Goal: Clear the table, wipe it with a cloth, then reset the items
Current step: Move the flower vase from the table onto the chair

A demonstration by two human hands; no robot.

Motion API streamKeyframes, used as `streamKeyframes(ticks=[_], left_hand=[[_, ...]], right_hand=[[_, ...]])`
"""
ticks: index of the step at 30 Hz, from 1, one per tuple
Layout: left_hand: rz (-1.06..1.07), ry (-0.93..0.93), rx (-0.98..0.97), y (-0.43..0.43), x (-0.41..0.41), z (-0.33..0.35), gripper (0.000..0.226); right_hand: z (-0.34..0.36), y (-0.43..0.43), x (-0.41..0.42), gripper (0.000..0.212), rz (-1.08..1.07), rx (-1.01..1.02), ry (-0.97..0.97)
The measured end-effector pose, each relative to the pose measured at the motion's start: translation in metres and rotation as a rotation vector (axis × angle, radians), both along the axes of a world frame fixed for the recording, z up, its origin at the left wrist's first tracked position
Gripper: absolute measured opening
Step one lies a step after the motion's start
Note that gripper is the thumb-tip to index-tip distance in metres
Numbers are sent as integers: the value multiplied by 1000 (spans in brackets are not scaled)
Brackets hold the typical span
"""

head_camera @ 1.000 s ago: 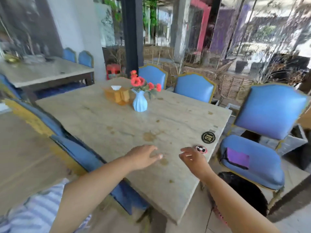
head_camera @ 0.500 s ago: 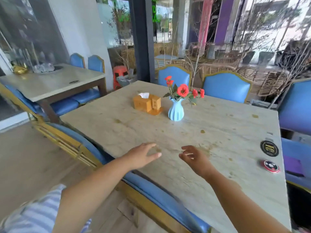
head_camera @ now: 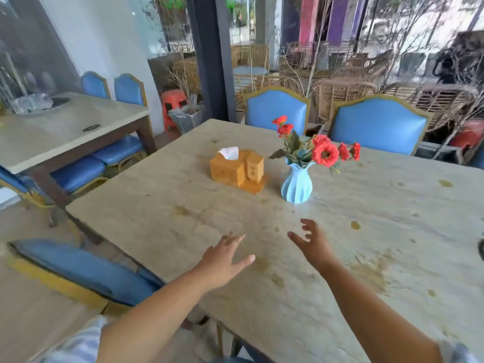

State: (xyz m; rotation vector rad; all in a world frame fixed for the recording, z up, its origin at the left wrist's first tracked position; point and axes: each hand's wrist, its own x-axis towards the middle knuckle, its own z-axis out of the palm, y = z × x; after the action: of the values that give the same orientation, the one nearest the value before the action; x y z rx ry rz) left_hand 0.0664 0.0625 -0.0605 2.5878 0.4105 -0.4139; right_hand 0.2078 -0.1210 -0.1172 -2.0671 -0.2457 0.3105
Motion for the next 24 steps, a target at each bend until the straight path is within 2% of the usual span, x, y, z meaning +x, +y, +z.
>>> streamKeyframes(ticks=[7,11,16,24], left_hand=[[-55,-60,63,38,71,-24,70],[-88,-87,48,50,108,-36,70],[-87,-47,32,54,132,-59,72],[-79,-70,-37,70,131,-67,76]], right_hand=[[-5,47,77,78,-272,76,-36],[-13,72,119,87,-360,36,-82],[-25,99,156,113,-421,20,-101],[-30,108,174,108,-445,-102,-150]])
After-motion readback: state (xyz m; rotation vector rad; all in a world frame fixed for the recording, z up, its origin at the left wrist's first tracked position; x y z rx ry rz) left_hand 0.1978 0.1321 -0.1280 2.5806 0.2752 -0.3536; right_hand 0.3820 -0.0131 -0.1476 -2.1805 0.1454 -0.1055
